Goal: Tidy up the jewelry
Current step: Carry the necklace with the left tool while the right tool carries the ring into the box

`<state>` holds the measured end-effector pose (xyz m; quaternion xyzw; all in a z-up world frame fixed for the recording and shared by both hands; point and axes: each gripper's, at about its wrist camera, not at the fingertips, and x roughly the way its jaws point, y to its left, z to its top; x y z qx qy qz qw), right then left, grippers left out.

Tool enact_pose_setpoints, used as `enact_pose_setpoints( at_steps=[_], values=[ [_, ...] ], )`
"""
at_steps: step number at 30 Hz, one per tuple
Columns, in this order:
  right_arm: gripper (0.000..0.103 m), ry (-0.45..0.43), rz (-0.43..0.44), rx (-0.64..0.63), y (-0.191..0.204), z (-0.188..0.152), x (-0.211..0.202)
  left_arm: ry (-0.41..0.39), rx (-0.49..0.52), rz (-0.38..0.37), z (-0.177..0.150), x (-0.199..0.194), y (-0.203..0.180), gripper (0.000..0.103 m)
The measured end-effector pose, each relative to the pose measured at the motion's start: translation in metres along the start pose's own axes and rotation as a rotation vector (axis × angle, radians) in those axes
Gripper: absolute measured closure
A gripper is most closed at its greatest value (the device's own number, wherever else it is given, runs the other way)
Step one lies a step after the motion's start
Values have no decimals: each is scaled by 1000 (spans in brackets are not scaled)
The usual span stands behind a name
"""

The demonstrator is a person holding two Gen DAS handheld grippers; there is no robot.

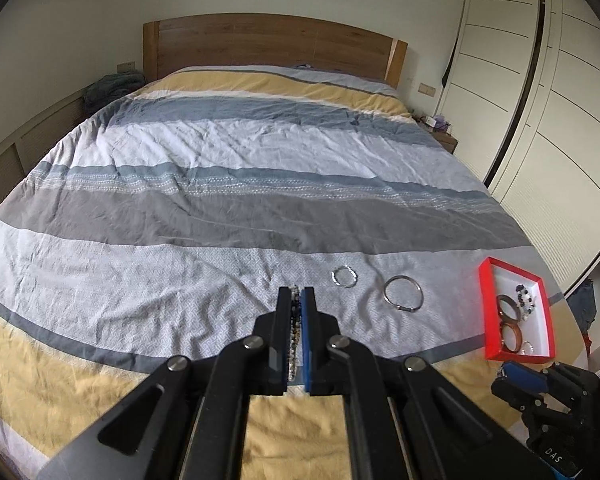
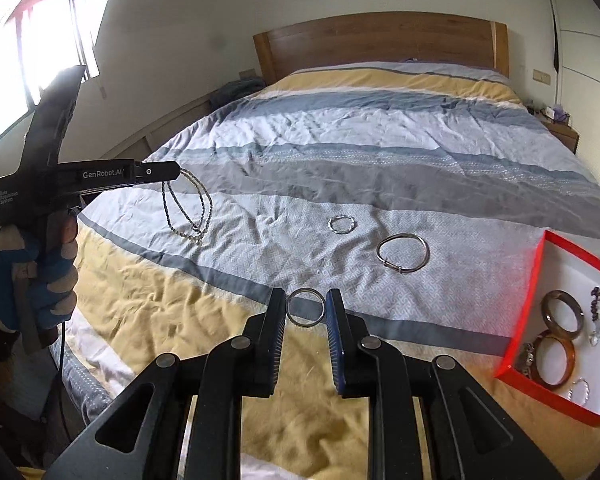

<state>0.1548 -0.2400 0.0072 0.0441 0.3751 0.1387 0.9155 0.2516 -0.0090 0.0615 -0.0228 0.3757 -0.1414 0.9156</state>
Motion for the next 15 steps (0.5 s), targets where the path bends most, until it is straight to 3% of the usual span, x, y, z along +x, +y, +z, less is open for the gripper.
enact_pose_setpoints(
  at_steps=[8, 15],
  values=[
    [83, -51, -60, 40, -13, -27, -71, -44, 65, -62, -12, -55, -51, 99],
    [83, -75, -136, 96, -52, -55, -117, -40, 129, -150, -17, -59, -119, 99]
  ],
)
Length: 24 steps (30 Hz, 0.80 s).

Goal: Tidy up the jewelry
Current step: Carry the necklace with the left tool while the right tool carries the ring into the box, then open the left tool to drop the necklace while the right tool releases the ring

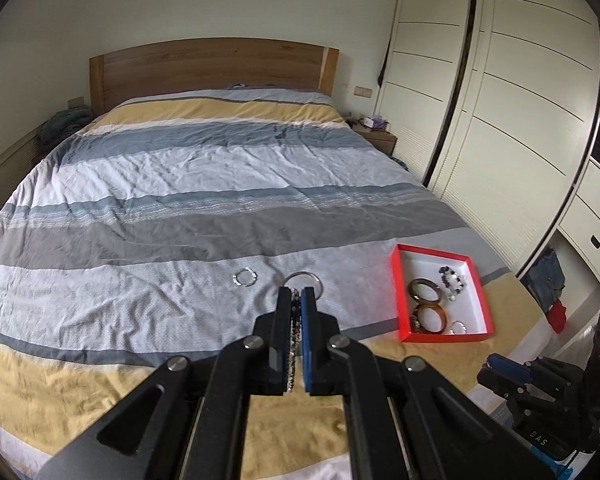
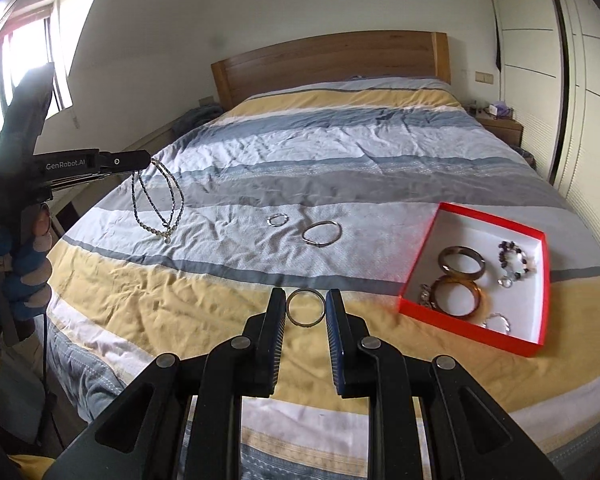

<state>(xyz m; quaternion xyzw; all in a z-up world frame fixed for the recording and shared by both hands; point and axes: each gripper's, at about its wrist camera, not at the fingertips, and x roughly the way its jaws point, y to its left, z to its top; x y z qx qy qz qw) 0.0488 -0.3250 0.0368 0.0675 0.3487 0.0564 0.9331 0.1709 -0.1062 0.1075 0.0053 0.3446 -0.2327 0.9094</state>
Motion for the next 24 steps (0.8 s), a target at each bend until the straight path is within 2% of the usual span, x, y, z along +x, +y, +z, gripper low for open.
enact_pose_setpoints(
  at_steps=[5, 10, 18, 24],
  values=[
    [83, 9, -82, 33, -51, -9, -16, 22, 47, -86, 10, 30, -59, 99],
    [83, 31, -162, 77, -110, -8, -9, 63, 95, -171, 22, 79, -116, 99],
    [83, 66, -220, 109, -188, 14, 47, 132, 168, -248, 40, 176, -194, 99],
    [83, 96, -242, 130, -236, 33, 102, 213, 165, -267, 32, 250, -219, 99]
  ],
)
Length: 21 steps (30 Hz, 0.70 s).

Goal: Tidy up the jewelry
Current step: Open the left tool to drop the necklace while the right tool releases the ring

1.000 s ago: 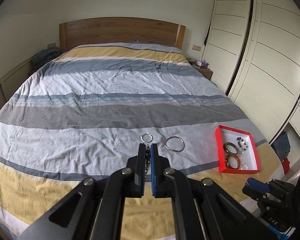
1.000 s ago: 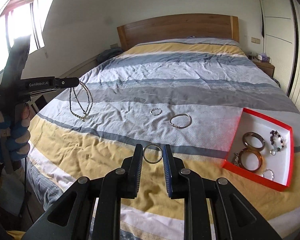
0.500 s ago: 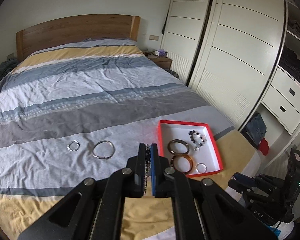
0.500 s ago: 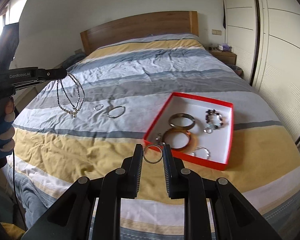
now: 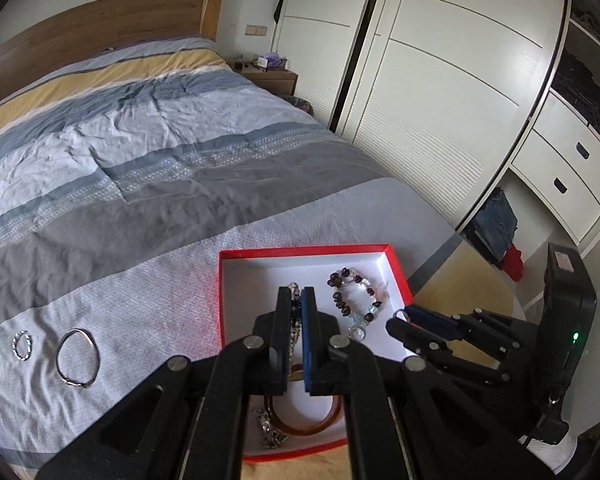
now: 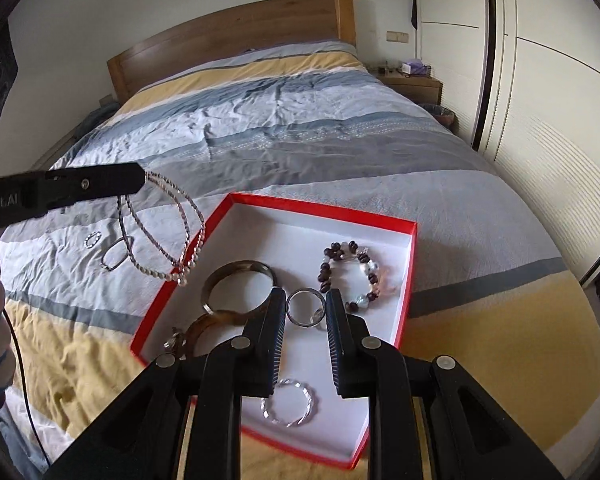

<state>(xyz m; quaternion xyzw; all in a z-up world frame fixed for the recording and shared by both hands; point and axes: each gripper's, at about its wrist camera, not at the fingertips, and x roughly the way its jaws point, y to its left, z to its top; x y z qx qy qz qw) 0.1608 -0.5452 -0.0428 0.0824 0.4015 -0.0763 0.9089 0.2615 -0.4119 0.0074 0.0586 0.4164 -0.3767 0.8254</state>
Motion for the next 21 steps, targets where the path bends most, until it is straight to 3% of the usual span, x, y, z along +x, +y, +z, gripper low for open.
enact_pose_setpoints(
  at_steps=[7, 15, 17, 19, 21],
  values=[
    [83, 67, -27, 35, -27, 10, 59, 106, -12, -5, -25, 68, 3, 99],
    [82, 103, -48, 30, -33, 5, 78, 152, -33, -19, -44, 85, 8, 97],
    [77, 96, -62, 28, -32, 6, 75, 154, -40, -20, -44, 82, 10, 88],
    [71, 89, -78, 37, -34, 7, 69, 142, -45, -20, -43, 74, 11, 71],
    [71, 86, -78, 53, -35, 7, 61, 138, -47, -16, -41, 66, 11, 70]
  ],
)
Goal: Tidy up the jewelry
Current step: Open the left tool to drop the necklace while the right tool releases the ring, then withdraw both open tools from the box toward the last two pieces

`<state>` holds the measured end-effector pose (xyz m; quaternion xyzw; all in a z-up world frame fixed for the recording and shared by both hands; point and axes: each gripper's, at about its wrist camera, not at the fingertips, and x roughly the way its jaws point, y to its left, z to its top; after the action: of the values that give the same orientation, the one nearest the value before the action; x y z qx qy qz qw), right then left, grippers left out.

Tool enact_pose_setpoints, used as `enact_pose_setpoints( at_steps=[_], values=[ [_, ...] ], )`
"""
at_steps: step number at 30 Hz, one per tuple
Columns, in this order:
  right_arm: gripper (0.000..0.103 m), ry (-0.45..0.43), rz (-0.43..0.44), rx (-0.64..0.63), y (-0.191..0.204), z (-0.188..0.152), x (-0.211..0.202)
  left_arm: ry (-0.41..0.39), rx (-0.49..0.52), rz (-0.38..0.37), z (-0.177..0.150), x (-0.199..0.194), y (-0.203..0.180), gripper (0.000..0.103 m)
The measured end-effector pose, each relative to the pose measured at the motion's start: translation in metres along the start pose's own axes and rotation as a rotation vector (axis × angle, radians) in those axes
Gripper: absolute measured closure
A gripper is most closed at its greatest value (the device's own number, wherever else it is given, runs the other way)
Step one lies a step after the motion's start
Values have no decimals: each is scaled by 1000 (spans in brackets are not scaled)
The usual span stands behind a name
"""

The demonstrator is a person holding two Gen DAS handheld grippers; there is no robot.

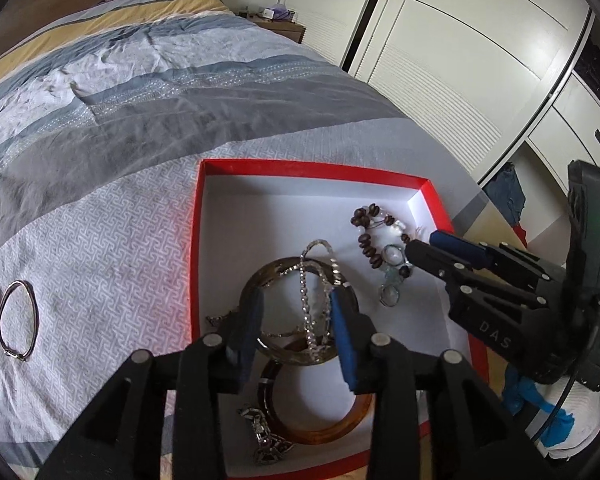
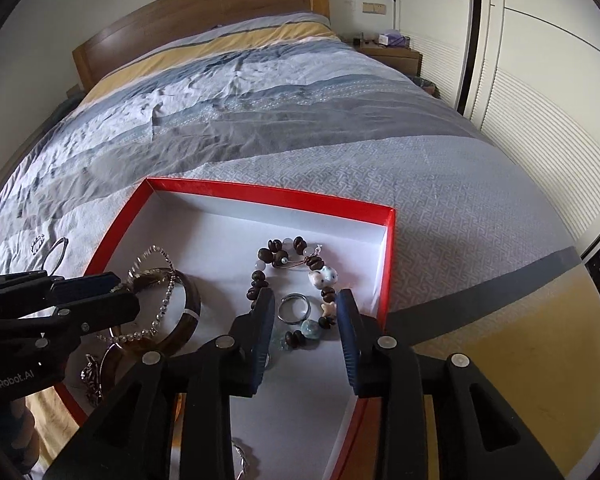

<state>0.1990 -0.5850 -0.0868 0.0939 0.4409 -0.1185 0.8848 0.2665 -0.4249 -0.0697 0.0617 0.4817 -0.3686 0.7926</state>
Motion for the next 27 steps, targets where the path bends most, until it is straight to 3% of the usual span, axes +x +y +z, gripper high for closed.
enact_pose_setpoints(
  at_steps=[11, 20, 27],
  values=[
    [71, -70, -9, 42, 13, -23, -101, -87, -50, 29, -30, -100, -1, 70],
    [65, -145, 66, -2, 81, -57, -205, -201, -79, 169, -101, -230, 6, 70],
    [63, -188, 106, -68, 138, -97, -268, -271, -133, 286, -166, -307, 20, 70]
  ],
)
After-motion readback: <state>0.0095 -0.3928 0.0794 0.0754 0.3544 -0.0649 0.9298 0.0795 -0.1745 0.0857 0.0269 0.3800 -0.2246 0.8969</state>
